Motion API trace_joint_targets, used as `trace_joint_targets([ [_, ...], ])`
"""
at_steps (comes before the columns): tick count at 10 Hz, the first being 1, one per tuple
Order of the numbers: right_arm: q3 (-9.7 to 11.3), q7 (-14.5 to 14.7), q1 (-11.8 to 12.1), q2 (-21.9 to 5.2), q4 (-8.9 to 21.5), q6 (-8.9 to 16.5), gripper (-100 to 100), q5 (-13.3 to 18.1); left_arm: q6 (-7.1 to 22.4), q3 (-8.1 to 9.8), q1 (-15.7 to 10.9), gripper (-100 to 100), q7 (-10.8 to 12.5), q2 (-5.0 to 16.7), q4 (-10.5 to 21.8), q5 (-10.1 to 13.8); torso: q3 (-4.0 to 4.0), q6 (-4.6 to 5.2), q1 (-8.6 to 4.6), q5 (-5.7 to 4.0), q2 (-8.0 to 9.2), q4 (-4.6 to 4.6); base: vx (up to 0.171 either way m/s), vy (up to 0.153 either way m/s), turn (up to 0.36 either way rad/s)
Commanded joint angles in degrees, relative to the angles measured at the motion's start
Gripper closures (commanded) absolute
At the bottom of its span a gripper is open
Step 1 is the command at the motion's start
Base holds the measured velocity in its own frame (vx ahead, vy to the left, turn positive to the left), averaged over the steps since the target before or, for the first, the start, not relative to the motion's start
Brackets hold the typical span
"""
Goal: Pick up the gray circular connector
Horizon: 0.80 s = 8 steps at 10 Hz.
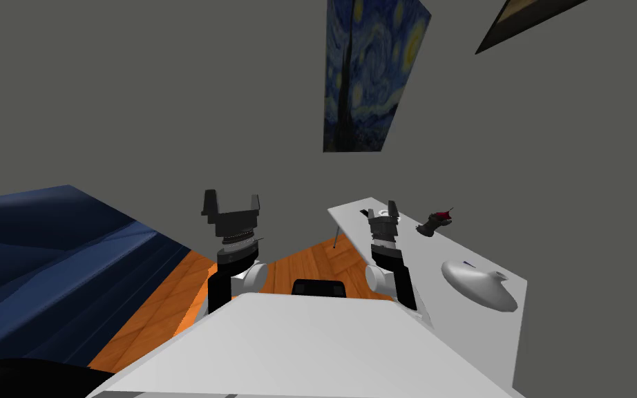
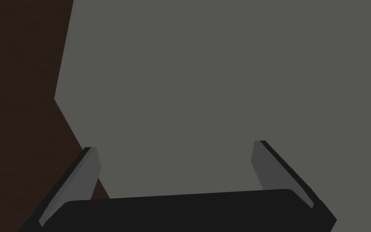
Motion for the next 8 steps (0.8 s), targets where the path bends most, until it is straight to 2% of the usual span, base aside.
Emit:
trace_joint_targets([
  [1, -0.11, -0.92, -0.32, -2.57, 0.34, 0.48, -100, -0.72, 0.00, 0.00, 0.00, 0, 0.00, 0.00, 0.00, 0.00, 0.00, 0.00, 0.00, 0.00, 0.00, 0.00, -0.019, 0.005, -0.025],
  [3, -0.39, -3.14, -1.10, -5.99, 1.12, 1.65, -100, -2.43, 0.00, 0.00, 0.00, 0, 0.00, 0.00, 0.00, 0.00, 0.07, 0.01, -0.01, 0.00, 0.13, 0.03, -0.047, 0.007, -0.043],
  [6, -1.06, -7.97, -2.99, -10.59, 3.17, 4.71, -100, -6.56, 0.00, 0.00, -0.01, 0, 0.00, 0.00, 0.00, 0.00, 0.17, 0.01, 0.05, 0.01, 0.30, 0.07, -0.086, 0.015, -0.056],
  [7, -1.06, -8.65, -2.99, -10.59, 3.17, 4.71, -100, -6.56, 0.00, 0.00, -0.01, 0, 0.00, 0.00, 0.00, 0.00, 0.21, 0.01, 0.01, 0.00, 0.37, 0.08, -0.069, 0.004, -0.023],
  [8, -1.34, -10.80, -3.79, -11.82, 4.08, 6.07, -100, -8.29, 0.00, 0.00, -0.01, 0, 0.00, 0.00, 0.00, 0.00, 0.17, 0.00, 0.01, 0.00, 0.29, 0.07, -0.054, 0.007, -0.048],
])
